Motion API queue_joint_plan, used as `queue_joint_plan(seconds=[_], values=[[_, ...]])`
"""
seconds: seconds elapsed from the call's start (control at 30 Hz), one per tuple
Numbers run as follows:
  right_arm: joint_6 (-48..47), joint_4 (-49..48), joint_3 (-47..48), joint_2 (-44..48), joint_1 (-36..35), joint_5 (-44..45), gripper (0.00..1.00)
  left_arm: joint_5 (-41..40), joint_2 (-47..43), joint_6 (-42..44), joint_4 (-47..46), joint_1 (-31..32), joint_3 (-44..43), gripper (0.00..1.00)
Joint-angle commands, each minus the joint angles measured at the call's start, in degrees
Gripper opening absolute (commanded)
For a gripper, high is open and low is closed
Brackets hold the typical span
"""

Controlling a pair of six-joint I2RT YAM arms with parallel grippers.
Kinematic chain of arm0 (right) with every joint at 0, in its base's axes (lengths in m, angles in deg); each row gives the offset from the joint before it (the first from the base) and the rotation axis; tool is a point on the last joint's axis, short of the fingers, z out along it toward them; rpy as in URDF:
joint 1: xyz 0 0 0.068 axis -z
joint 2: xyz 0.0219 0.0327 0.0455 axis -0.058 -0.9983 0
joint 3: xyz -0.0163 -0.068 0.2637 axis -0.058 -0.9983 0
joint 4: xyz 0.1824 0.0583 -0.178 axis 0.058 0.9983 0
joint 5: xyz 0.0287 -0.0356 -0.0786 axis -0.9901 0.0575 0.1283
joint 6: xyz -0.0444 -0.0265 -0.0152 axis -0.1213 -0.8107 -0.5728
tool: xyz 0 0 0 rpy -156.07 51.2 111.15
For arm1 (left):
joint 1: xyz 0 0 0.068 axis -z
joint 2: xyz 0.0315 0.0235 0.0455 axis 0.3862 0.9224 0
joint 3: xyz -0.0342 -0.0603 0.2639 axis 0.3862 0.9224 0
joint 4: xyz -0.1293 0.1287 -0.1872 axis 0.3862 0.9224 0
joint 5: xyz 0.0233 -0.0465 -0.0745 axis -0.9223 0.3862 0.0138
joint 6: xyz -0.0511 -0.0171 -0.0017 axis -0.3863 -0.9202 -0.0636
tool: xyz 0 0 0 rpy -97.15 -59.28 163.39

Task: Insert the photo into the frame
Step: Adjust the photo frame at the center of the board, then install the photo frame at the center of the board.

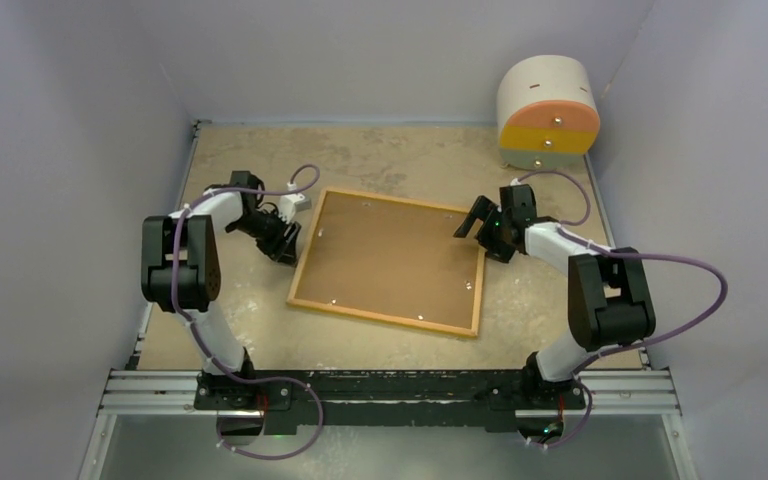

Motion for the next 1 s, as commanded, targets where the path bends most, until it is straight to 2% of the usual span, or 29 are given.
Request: queue_joint_plan(seconds=[0.0,0.2,0.37,0.43,0.53,0.67,0.83,0.97], values=[[2.3,-1.6,6.1,-2.8,-1.0,-2.5,0.99,7.2,0.2,3.3,6.2,4.7,3.1,0.45],[0.8,1.5,10.3,-5.0,-0.7,0.6,0.99,7.6,-1.5,5.7,9.5,4.5,1.6,0.45],[-1.2,3.2,13.2,-1.5,-0.7,8.6,0.98,9.3,-0.2,1.2,7.2,1.1,-2.5,0.42],[-1.1,0.9,12.5,0.2,-1.0,7.2,0.93,9.8,1.5,-1.6,5.3,-1.1,-4.5,0.40],[-1.1,3.5,14.8,-0.7,-1.9,6.8,0.91,11.1,4.6,-3.9,4.0,-3.2,-7.5,0.38],[1.7,-2.9,13.9,-1.6,-4.9,0.4,0.85,14.5,8.8,-6.5,3.3,-3.8,-11.1,0.35],[4.7,-9.7,19.0,-9.5,-13.9,-7.5,0.80,18.5,11.8,-8.5,2.9,-3.6,-12.8,0.31],[6.3,-11.6,26.9,-17.3,-19.9,-11.6,0.79,19.7,11.9,-7.9,3.0,-3.6,-12.0,0.29]])
